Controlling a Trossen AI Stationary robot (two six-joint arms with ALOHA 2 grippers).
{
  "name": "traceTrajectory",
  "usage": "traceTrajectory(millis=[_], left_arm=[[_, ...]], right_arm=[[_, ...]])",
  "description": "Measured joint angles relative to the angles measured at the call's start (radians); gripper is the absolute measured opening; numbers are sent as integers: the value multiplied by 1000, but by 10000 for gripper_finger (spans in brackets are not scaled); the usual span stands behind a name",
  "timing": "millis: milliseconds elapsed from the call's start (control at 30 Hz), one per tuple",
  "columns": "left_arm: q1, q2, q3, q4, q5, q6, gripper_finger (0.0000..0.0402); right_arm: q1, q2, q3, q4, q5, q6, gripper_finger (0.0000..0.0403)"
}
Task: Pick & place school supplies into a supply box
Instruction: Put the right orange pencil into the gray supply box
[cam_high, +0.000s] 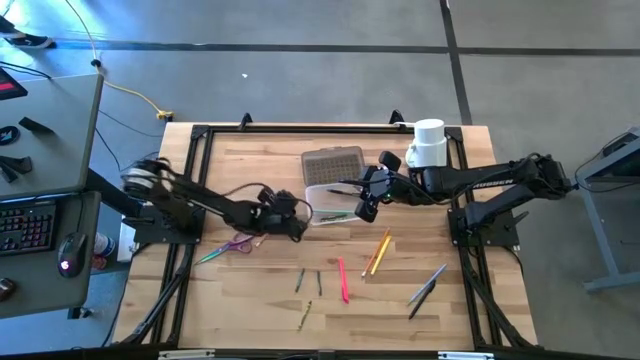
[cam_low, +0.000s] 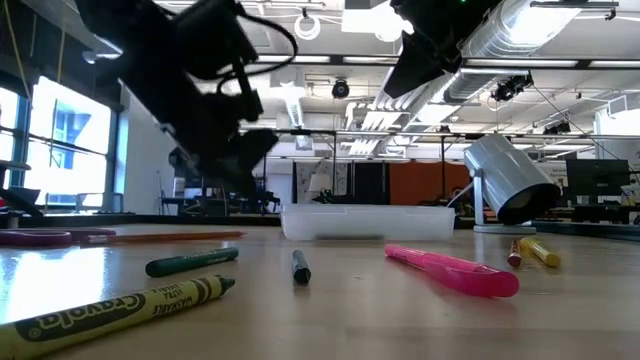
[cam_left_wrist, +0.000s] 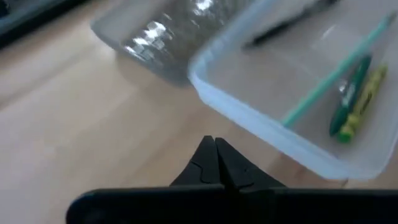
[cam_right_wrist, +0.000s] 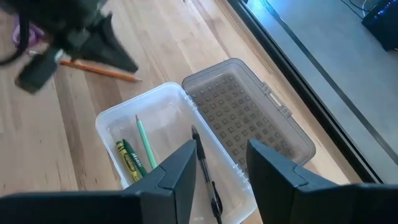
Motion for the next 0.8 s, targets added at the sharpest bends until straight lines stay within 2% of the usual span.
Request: traceTrajectory(millis=[167, 300, 500, 800], left_arm=[[-1, -78, 0, -64, -5, 58, 39], [-1, -135, 3, -158, 29, 87, 57], [-1, -250, 2, -234, 39, 72, 64], [-1, -310, 3, -302, 4, 88, 62]], right_arm=[[0, 0, 0, 6, 0, 1, 126], [0, 20, 0, 81, -1, -40, 126], [0, 84, 0, 167, -119, -158, 126], [45, 77, -1, -20, -134, 102, 126]])
